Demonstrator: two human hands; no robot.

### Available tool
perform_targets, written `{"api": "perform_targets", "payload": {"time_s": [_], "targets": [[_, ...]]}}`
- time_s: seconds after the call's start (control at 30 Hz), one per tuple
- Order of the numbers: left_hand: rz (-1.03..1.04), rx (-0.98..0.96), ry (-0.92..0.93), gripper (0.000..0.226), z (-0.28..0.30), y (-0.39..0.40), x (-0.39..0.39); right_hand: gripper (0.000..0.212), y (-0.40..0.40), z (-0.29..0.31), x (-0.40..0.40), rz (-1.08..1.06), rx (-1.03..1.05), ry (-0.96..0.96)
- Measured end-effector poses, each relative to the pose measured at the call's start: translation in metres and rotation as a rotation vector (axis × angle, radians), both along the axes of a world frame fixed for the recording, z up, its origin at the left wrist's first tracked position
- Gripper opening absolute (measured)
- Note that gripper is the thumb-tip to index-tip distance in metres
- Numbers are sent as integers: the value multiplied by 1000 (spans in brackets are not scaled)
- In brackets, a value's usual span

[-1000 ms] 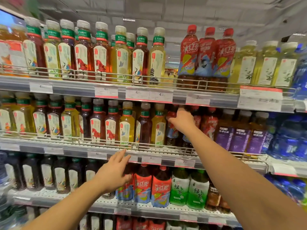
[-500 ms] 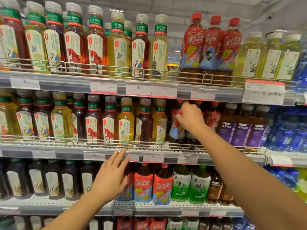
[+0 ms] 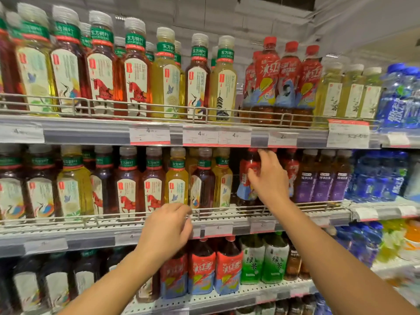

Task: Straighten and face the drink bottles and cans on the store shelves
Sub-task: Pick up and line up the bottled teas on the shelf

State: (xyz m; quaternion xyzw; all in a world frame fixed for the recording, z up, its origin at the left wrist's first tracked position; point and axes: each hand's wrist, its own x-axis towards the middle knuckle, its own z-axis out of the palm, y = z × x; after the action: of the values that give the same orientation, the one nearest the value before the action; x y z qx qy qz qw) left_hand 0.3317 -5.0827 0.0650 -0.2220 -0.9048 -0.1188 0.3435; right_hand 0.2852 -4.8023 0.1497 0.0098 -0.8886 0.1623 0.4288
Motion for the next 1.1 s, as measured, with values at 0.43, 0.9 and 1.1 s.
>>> {"api": "perform_targets", "payload": {"time_s": [0.43,0.9,1.1], "targets": [[134,285,-270,19,126,69,-54,54,-69,-1,-30,90,-30,-480],[249,174,-236,38,117,60,-70,67,-75,-18,-15,-11,124,-247],[295,130,-126,33,114,63,-63,81,-75,-15,2,-84,124,-197]]}}
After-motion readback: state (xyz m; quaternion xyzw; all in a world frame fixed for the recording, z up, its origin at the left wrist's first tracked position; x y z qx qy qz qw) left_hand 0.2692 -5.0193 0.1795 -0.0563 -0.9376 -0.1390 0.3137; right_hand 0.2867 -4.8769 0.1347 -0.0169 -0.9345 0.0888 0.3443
